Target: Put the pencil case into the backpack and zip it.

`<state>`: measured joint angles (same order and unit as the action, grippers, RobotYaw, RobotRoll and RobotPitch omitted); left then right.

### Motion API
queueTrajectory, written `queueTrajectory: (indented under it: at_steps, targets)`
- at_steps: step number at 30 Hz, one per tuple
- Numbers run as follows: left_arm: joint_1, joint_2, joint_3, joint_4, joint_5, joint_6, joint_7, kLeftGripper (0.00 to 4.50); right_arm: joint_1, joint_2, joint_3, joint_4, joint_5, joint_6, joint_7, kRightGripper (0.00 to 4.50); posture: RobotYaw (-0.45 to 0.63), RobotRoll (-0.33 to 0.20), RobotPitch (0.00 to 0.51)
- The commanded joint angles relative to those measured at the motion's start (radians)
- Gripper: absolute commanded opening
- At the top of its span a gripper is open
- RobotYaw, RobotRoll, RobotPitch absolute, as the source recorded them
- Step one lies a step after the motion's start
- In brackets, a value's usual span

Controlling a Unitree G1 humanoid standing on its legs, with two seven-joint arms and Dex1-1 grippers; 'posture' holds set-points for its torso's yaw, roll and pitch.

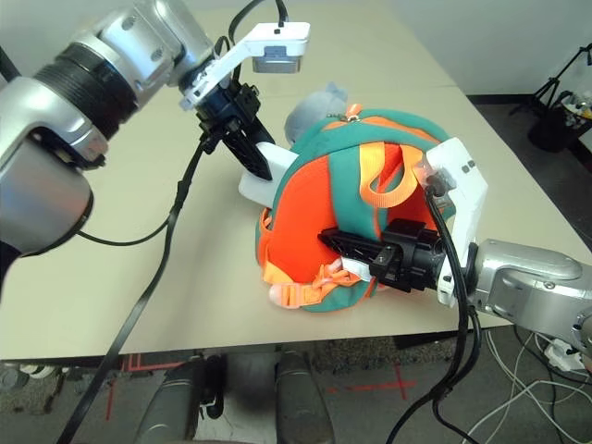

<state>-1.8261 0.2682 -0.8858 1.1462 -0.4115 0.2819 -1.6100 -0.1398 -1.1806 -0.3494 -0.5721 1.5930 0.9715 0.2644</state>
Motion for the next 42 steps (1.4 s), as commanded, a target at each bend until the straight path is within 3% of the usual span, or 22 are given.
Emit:
queueTrajectory:
  at_steps: [1,8,13,25,29,42]
  targets:
    - [0.027,0.018,0.147,-0.023,0.034,0.021,-0.001,2.35,0.001,0.002,0.021,0.0,-0.013,0.021,0.009,0.08,-0.11,0.0,0.147]
    - [0.161,0.149,0.393,-0.2,0.085,0.106,0.059,4.49,-0.033,0.006,0.046,0.024,-0.04,0.033,0.038,0.08,-0.07,0.0,0.15]
    - [0.237,0.236,0.474,-0.336,0.129,0.21,0.064,4.5,-0.074,0.009,0.076,0.05,-0.068,0.05,0.069,0.08,-0.04,0.0,0.146]
    - [0.429,0.229,0.535,-0.676,0.102,0.417,0.046,4.5,-0.125,0.038,0.099,0.072,-0.12,0.083,0.107,0.08,-0.04,0.0,0.137]
    - [0.432,0.191,0.555,-0.656,0.115,0.427,0.106,4.5,-0.129,0.047,0.099,0.069,-0.125,0.088,0.108,0.08,-0.04,0.0,0.137]
    - [0.429,0.182,0.56,-0.582,0.145,0.405,0.092,4.5,-0.152,0.079,0.111,0.074,-0.149,0.103,0.112,0.08,-0.04,0.0,0.141]
